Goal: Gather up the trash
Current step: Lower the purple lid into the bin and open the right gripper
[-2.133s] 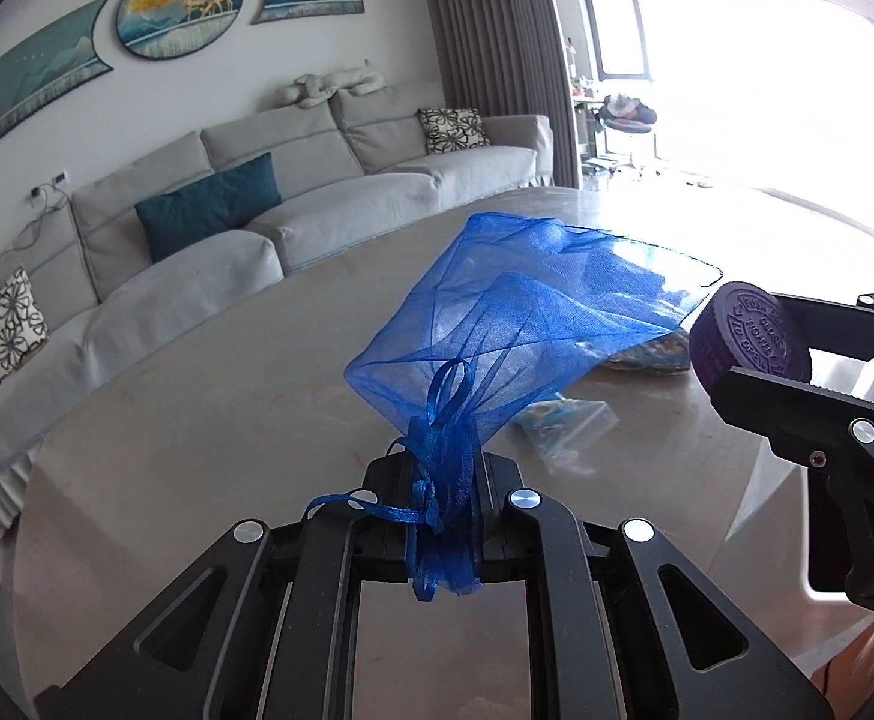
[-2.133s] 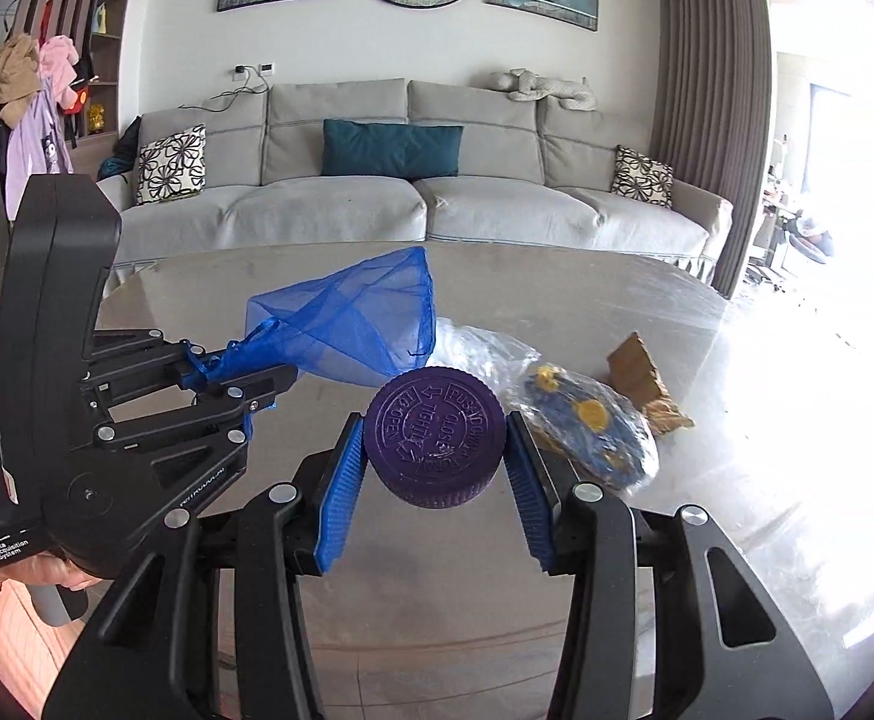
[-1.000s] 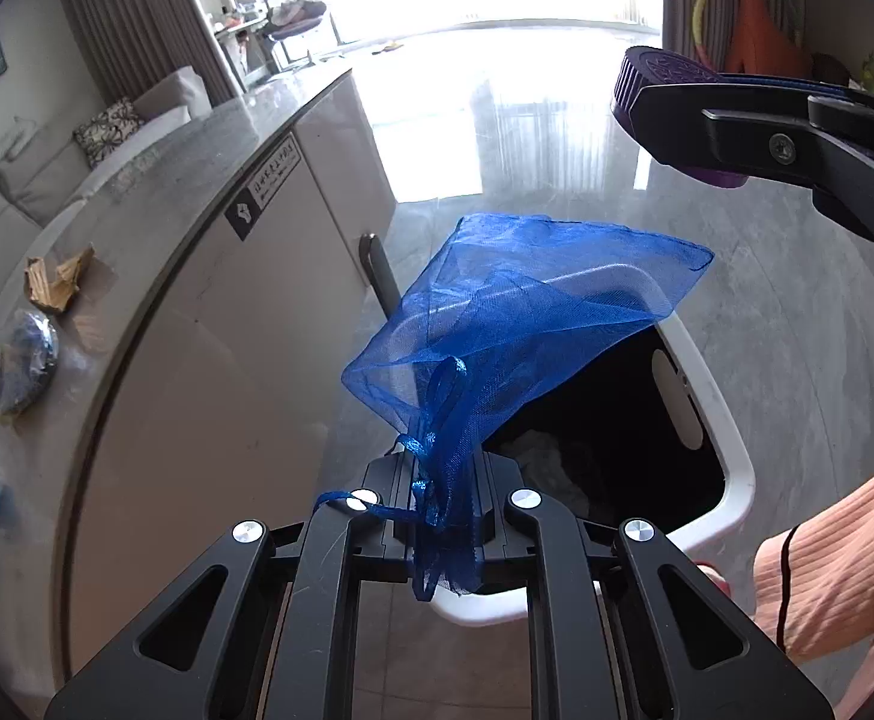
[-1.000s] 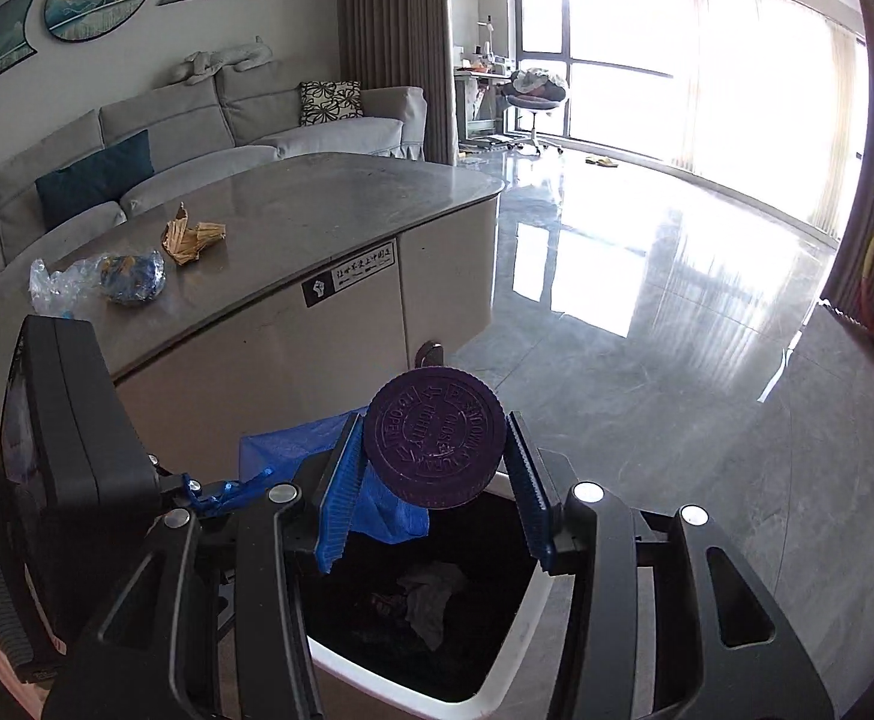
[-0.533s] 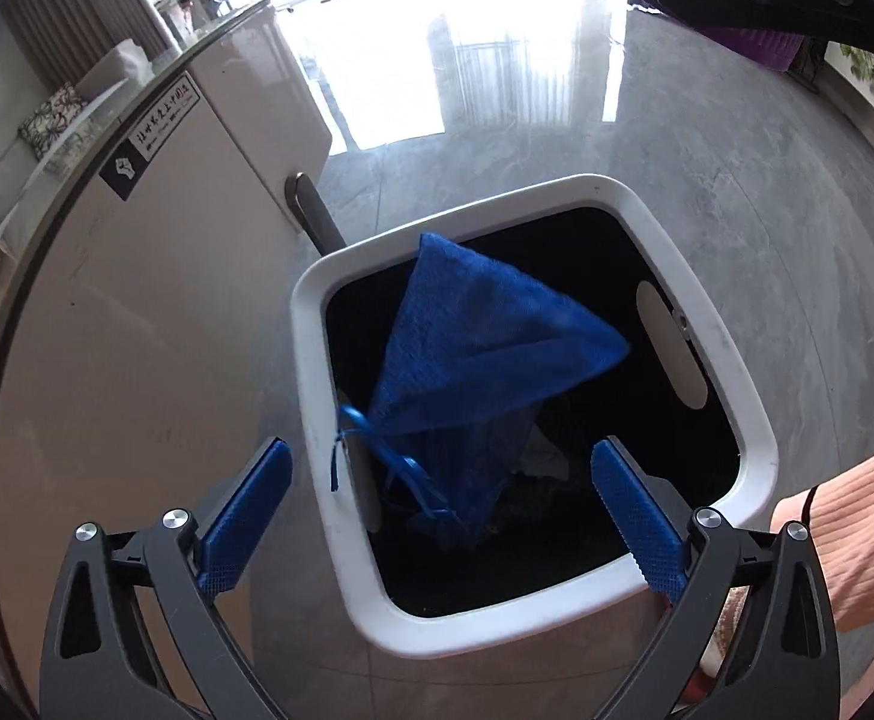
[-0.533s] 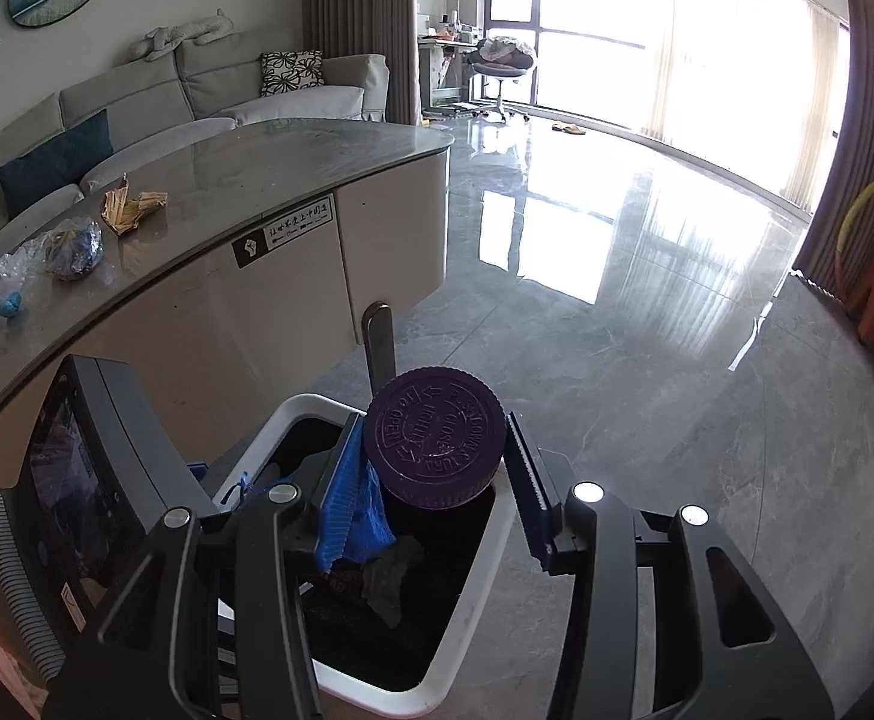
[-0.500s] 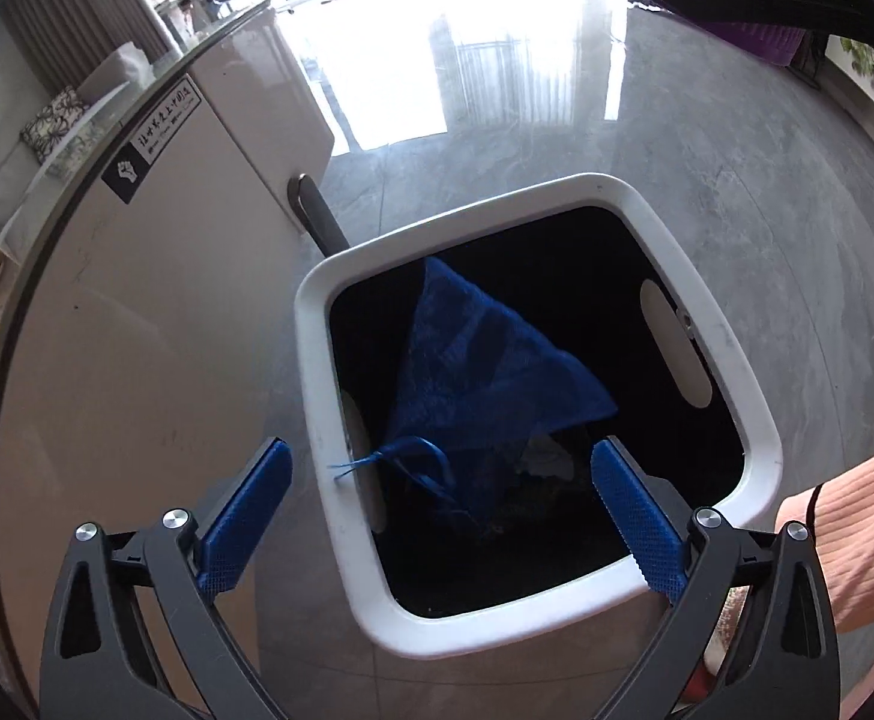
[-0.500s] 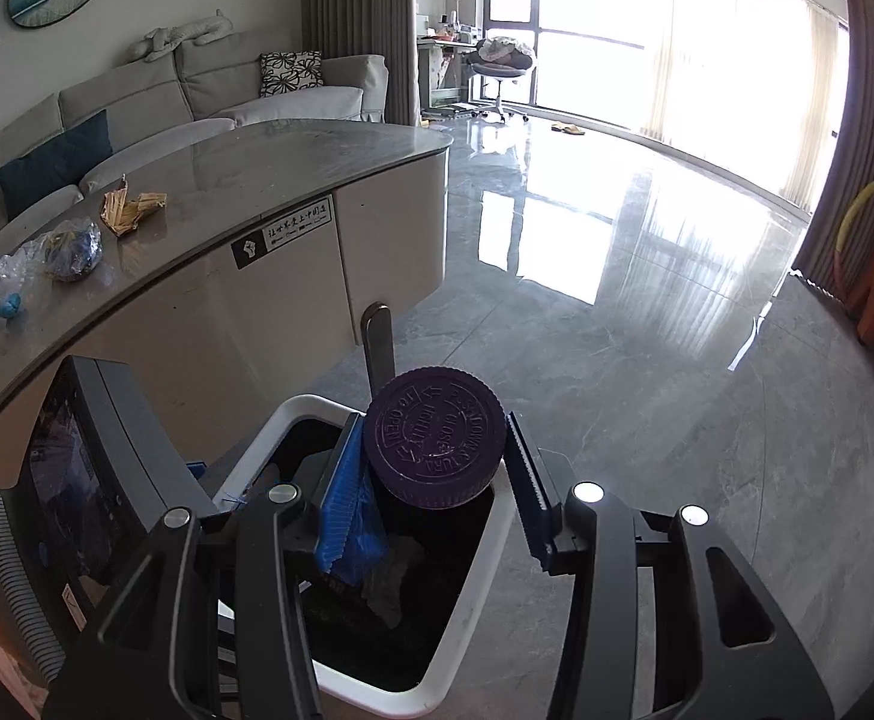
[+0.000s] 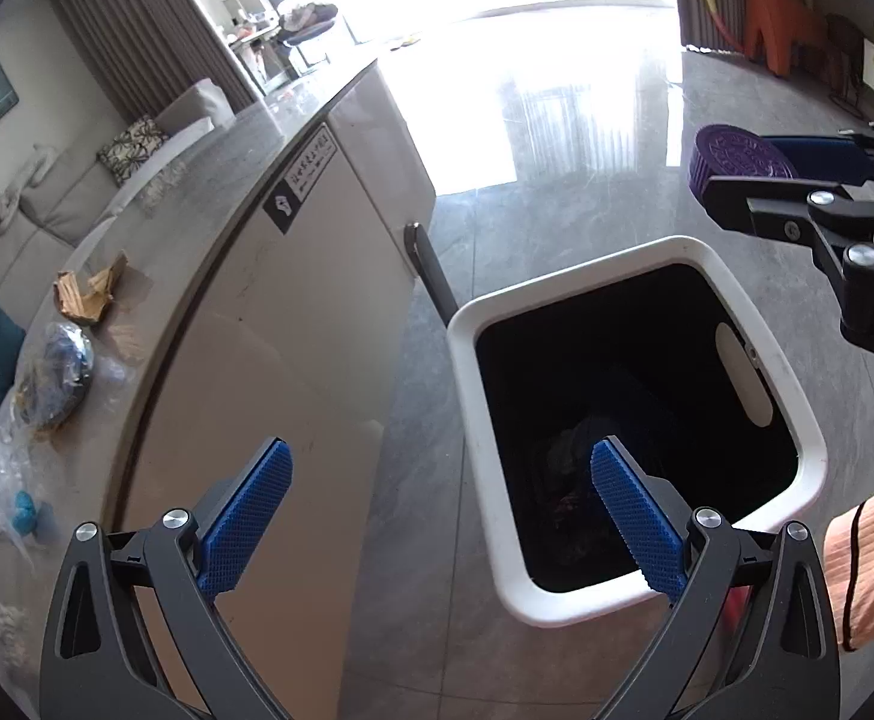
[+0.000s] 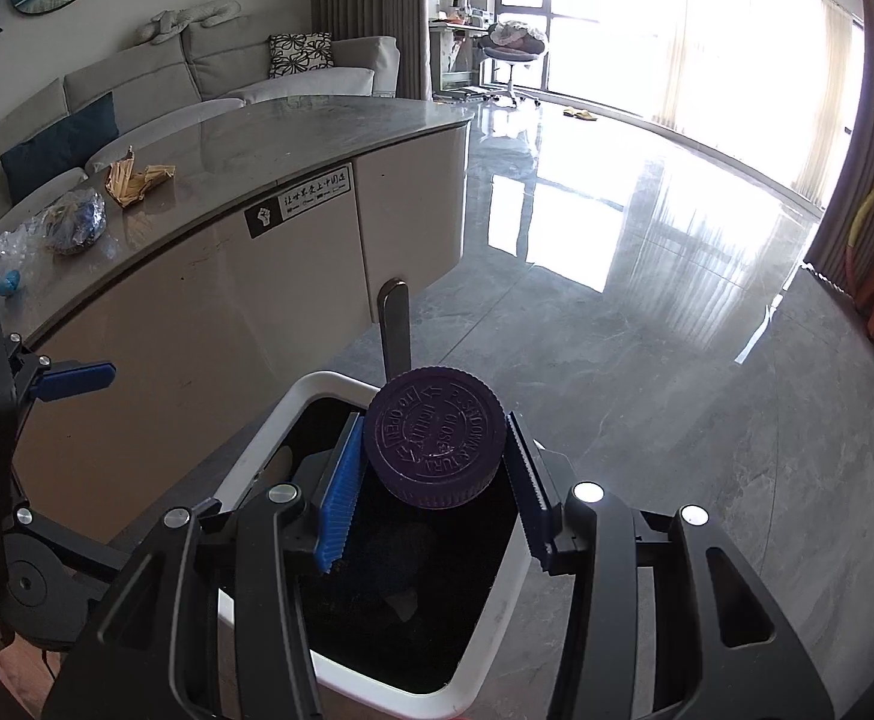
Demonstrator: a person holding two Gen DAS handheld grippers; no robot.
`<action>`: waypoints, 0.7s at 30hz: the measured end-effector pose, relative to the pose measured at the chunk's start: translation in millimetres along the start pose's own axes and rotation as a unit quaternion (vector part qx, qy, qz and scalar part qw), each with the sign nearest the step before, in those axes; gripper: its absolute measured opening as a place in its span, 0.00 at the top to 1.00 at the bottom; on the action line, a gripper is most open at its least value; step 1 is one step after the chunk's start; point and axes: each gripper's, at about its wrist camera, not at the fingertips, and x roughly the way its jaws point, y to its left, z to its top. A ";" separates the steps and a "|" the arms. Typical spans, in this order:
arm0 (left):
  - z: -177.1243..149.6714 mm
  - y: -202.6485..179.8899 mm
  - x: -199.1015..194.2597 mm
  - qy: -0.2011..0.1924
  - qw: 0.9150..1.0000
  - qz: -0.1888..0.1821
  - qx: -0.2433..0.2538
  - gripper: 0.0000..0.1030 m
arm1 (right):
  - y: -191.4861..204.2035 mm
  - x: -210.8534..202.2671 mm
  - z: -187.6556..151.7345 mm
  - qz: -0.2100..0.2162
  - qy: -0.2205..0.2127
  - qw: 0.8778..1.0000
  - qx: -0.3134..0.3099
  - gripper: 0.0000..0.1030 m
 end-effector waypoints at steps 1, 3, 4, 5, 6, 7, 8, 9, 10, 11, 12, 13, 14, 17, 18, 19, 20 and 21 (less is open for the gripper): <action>-0.9 7.0 -2.7 -0.002 1.000 0.003 -0.007 0.04 | 2.5 2.7 -1.7 0.000 0.004 1.000 -0.005 0.54; -1.2 21.2 -8.6 -0.007 1.000 0.010 -0.023 0.03 | 6.9 7.1 -3.5 0.000 0.013 1.000 -0.013 0.54; -1.4 27.9 -12.1 -0.011 0.999 0.013 -0.034 0.03 | 8.6 8.6 -4.6 0.001 0.015 1.000 -0.016 0.54; -1.5 34.5 -15.8 -0.016 0.999 0.014 -0.045 0.03 | 10.3 10.1 -5.5 0.001 0.017 1.000 -0.019 0.54; -3.9 43.2 -19.7 -0.019 0.998 0.012 -0.056 0.03 | 12.7 11.9 -6.3 0.001 0.021 1.000 -0.022 0.54; -4.4 49.3 -22.9 -0.022 0.997 0.011 -0.068 0.03 | 13.7 13.5 -7.0 0.001 0.024 0.999 -0.024 0.54; -4.3 53.8 -26.1 -0.025 0.997 0.007 -0.079 0.03 | 14.6 15.0 -7.6 0.002 0.026 0.999 -0.024 0.54; -4.5 57.9 -28.0 -0.028 0.996 0.002 -0.089 0.03 | 16.2 17.0 -8.1 0.004 0.030 0.999 -0.025 0.54; -4.6 61.4 -30.4 -0.029 0.995 -0.002 -0.097 0.03 | 17.4 19.5 -8.7 0.004 0.034 0.999 -0.026 0.54; -4.5 64.2 -31.0 -0.030 0.994 -0.005 -0.103 0.03 | 19.5 22.4 -9.6 0.005 0.039 0.999 -0.026 0.54; -4.6 66.2 -31.3 -0.031 0.994 -0.008 -0.107 0.04 | 21.1 25.8 -10.1 0.005 0.044 0.999 -0.027 0.54; -4.7 68.3 -31.9 -0.031 0.993 -0.010 -0.111 0.04 | 22.9 29.9 -11.5 0.005 0.050 0.998 -0.029 0.54; -6.9 71.4 -34.7 -0.032 0.993 -0.013 -0.116 0.04 | 25.1 35.2 -13.8 0.005 0.057 0.998 -0.031 0.54; -9.3 75.9 -34.9 -0.029 0.992 -0.020 -0.124 0.03 | 31.6 52.6 -22.3 0.004 0.081 0.996 -0.037 0.54; -10.7 77.3 -34.4 -0.028 0.992 -0.018 -0.124 0.03 | 34.4 57.1 -25.3 0.003 0.087 0.995 -0.041 0.54; -10.9 77.4 -33.7 -0.028 0.992 -0.016 -0.122 0.04 | 36.0 60.2 -27.5 0.003 0.090 0.995 -0.043 0.54; -11.6 77.7 -32.5 -0.028 0.992 -0.014 -0.120 0.04 | 36.8 62.0 -29.3 0.004 0.091 0.995 -0.044 0.54; -12.5 77.5 -31.4 -0.029 0.993 -0.010 -0.118 0.04 | 37.0 63.2 -30.5 0.006 0.093 0.995 -0.043 0.54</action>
